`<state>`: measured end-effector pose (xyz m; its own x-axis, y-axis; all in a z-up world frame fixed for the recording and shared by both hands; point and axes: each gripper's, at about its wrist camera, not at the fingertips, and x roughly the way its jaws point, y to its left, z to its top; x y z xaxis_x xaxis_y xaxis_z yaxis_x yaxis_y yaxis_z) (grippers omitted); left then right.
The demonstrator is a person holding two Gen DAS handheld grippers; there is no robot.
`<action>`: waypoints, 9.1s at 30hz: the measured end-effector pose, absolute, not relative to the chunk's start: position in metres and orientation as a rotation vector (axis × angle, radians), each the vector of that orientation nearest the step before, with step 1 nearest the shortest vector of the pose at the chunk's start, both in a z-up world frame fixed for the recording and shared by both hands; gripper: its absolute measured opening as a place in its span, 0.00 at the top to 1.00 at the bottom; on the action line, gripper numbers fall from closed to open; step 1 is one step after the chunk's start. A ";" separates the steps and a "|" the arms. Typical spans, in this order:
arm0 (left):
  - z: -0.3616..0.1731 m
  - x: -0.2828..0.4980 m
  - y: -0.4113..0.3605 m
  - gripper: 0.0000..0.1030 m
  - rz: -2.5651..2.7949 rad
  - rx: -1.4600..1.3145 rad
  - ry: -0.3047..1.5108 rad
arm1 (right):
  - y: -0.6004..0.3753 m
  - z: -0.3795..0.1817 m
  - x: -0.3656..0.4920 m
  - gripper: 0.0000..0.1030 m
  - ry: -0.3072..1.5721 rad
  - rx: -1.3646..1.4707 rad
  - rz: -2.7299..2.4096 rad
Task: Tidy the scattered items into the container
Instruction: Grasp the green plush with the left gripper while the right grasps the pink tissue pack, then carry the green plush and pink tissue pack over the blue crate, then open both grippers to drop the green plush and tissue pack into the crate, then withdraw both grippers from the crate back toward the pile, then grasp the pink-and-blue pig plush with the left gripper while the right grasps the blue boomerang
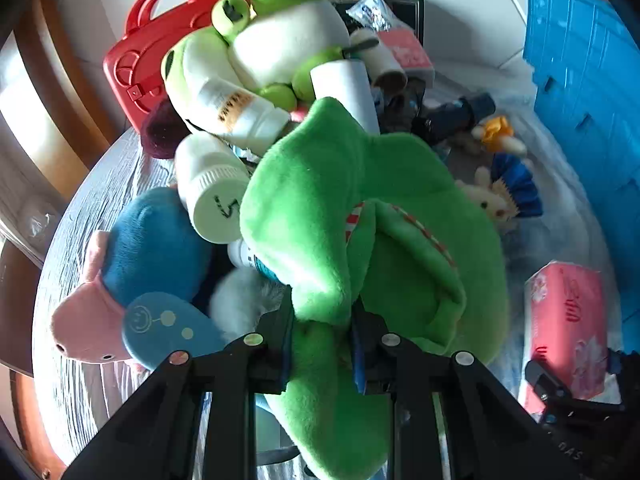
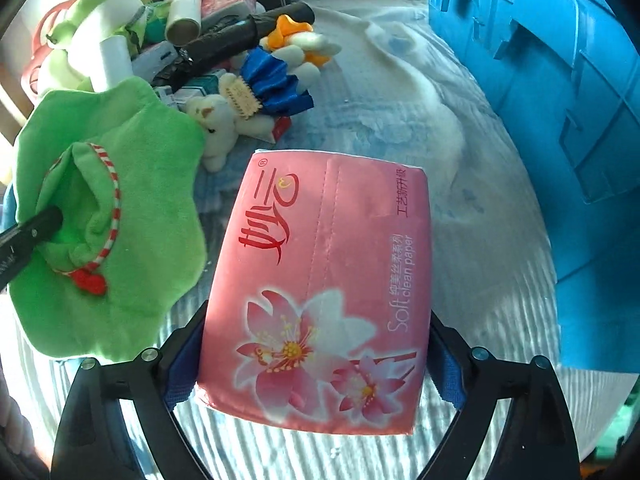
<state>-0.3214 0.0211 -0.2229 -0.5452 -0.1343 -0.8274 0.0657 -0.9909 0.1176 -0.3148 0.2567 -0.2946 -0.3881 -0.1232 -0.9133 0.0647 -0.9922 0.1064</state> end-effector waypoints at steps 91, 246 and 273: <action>-0.134 -0.601 0.518 0.81 -2.594 1.708 -0.253 | 0.625 -0.128 -0.596 0.09 0.532 1.426 -2.724; -0.221 -0.312 -0.202 0.18 -2.750 1.670 -0.168 | 0.071 -0.241 -0.251 0.04 -0.099 1.654 -2.532; -0.230 -0.299 -0.205 0.40 -2.776 1.624 -0.161 | 0.057 -0.259 -0.257 0.64 0.037 1.689 -2.552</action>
<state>-0.2990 -0.2048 -0.2296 -0.4893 0.0176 -0.8719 -0.1180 -0.9919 0.0463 -0.2571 0.0566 -0.2591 -0.3886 -0.0541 -0.9198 0.0808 -0.9964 0.0245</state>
